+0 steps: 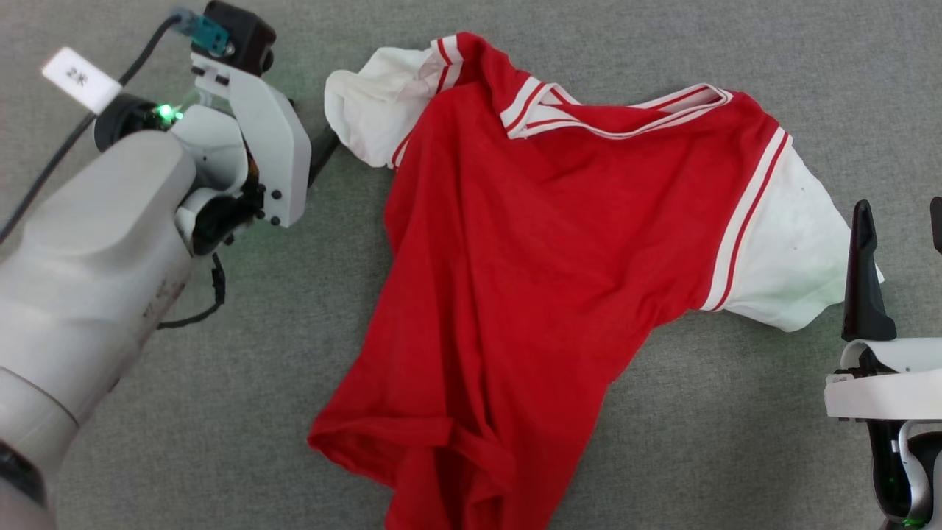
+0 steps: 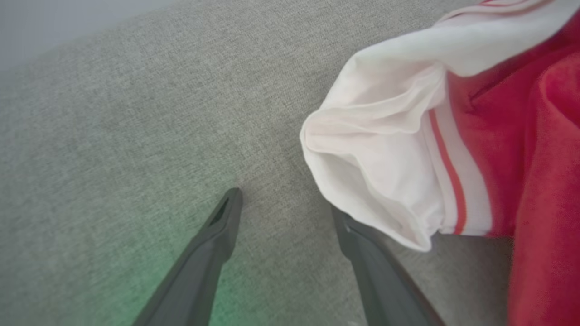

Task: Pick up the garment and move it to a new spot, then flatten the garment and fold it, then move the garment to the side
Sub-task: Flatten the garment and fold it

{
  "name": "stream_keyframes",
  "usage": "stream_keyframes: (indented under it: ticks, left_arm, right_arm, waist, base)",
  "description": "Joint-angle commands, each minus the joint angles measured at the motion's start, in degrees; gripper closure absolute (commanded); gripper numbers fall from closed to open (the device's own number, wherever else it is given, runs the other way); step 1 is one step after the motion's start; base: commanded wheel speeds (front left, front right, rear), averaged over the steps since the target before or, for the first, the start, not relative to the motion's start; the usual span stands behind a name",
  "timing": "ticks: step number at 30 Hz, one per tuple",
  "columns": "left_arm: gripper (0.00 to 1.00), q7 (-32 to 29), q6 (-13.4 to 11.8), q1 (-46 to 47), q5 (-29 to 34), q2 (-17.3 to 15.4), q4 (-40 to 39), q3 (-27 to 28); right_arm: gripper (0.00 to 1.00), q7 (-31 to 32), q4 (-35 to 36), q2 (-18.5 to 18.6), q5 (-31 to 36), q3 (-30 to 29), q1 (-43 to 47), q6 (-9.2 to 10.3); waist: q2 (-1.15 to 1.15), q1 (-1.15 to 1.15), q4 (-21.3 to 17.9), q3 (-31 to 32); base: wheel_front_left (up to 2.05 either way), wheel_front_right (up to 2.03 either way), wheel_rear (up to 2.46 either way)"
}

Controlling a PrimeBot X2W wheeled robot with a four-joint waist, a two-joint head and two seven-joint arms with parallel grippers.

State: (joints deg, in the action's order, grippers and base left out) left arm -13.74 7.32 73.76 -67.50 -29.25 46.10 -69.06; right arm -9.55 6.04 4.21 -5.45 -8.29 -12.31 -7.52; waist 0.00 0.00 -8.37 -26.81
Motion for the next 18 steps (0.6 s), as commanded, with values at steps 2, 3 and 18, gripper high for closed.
stream_keyframes:
  ticks: [2,3,18]
  left_arm:
    - [0.00,-1.38,0.25,0.13,0.11,-0.01,-0.28,-1.21]
    - [0.00,-2.00,0.25,0.23,-0.44,-0.15,-0.24,-1.32]
    - [0.00,-12.08,0.16,6.69,-2.06,-0.69,-1.72,-2.49]
  right_arm:
    - [0.00,0.23,0.32,-0.44,0.13,0.08,0.06,0.06]
    - [0.00,0.30,0.31,-0.49,0.18,0.14,0.21,0.06]
    - [0.00,0.27,-0.98,-1.05,0.15,0.89,1.19,0.06]
  waist:
    - [0.00,0.00,-0.32,-0.25]
    - [0.00,0.00,-0.34,-0.24]
    - [0.00,0.00,0.15,1.77]
  base:
    - [0.00,0.00,0.00]
    - [0.00,0.00,0.00]
    - [0.00,0.00,0.00]
